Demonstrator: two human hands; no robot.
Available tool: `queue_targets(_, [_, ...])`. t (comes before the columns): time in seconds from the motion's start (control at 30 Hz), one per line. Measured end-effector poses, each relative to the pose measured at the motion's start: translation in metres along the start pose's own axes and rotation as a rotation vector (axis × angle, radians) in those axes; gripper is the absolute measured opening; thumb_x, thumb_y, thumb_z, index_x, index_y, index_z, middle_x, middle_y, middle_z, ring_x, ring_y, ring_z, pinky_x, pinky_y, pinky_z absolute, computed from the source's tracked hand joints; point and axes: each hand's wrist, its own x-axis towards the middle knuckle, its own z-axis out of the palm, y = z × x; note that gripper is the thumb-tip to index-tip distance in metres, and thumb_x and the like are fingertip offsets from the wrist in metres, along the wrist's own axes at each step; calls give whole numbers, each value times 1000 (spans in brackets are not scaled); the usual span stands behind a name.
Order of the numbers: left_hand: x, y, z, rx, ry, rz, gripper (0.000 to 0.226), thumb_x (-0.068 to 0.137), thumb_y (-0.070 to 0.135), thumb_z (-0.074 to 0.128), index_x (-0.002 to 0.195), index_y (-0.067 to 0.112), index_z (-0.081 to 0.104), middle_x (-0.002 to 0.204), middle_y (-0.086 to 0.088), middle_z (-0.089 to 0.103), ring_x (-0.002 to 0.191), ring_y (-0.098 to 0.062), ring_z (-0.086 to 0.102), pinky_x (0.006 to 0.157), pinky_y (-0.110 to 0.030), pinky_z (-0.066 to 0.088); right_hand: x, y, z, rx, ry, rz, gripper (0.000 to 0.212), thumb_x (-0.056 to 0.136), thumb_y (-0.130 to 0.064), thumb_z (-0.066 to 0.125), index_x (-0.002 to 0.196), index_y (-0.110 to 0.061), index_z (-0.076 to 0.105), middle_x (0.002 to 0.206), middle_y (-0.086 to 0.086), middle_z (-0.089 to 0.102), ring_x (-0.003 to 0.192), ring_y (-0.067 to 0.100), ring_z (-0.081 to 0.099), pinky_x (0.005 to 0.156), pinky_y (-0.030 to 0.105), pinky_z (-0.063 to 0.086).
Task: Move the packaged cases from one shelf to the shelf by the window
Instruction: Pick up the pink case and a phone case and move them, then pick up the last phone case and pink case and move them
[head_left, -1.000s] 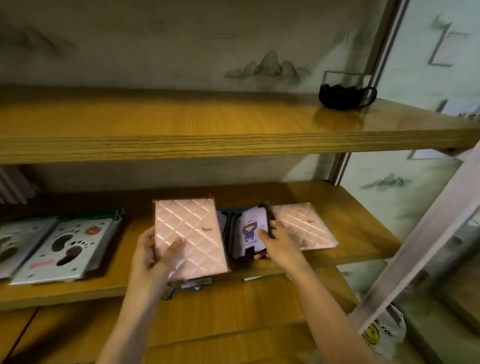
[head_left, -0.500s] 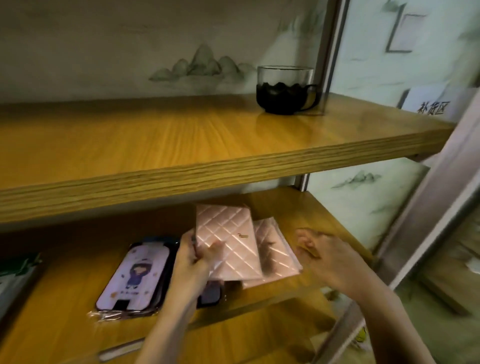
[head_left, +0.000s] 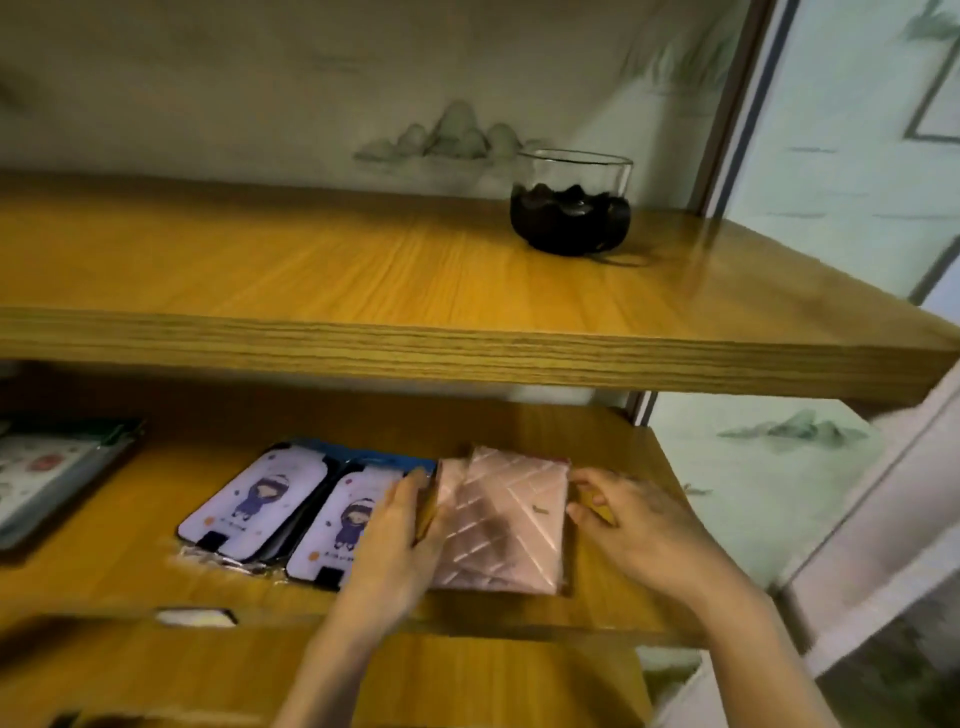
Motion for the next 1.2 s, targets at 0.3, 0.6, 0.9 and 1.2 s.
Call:
queue_targets(0.3, [-72, -20, -50, 478, 382, -62, 41, 91, 36, 47, 127, 17, 48, 128, 1, 55, 119, -18, 46, 94, -31, 42, 8, -51, 25, -41, -143, -412, 39, 95, -36, 40, 133, -32, 39, 138, -10, 47, 120, 13, 48, 98, 33, 43])
queue_targets(0.6, [-164, -60, -119, 643, 576, -315, 35, 89, 31, 53, 119, 14, 57, 120, -5, 63, 111, -24, 57, 89, -36, 47, -12, -159, 72, -20, -332, -791, 41, 95, -39, 41, 135, -31, 39, 135, -8, 49, 119, 12, 47, 95, 30, 42])
queue_targets(0.9, [-235, -118, -205, 629, 672, -411, 33, 91, 29, 48, 121, 15, 55, 117, -1, 64, 111, -20, 55, 87, -31, 46, -44, -283, 128, 6, -392, -955, 43, 95, -36, 43, 137, -34, 35, 139, -11, 44, 126, 10, 42, 100, 31, 42])
queue_targets(1.2, [-301, -206, -331, 652, 663, -466, 36, 92, 34, 44, 125, 21, 49, 121, 6, 60, 114, -10, 51, 91, -21, 42, -79, -432, 205, 50, -337, -964, 42, 93, -38, 43, 135, -36, 36, 134, -14, 47, 123, 7, 45, 99, 28, 42])
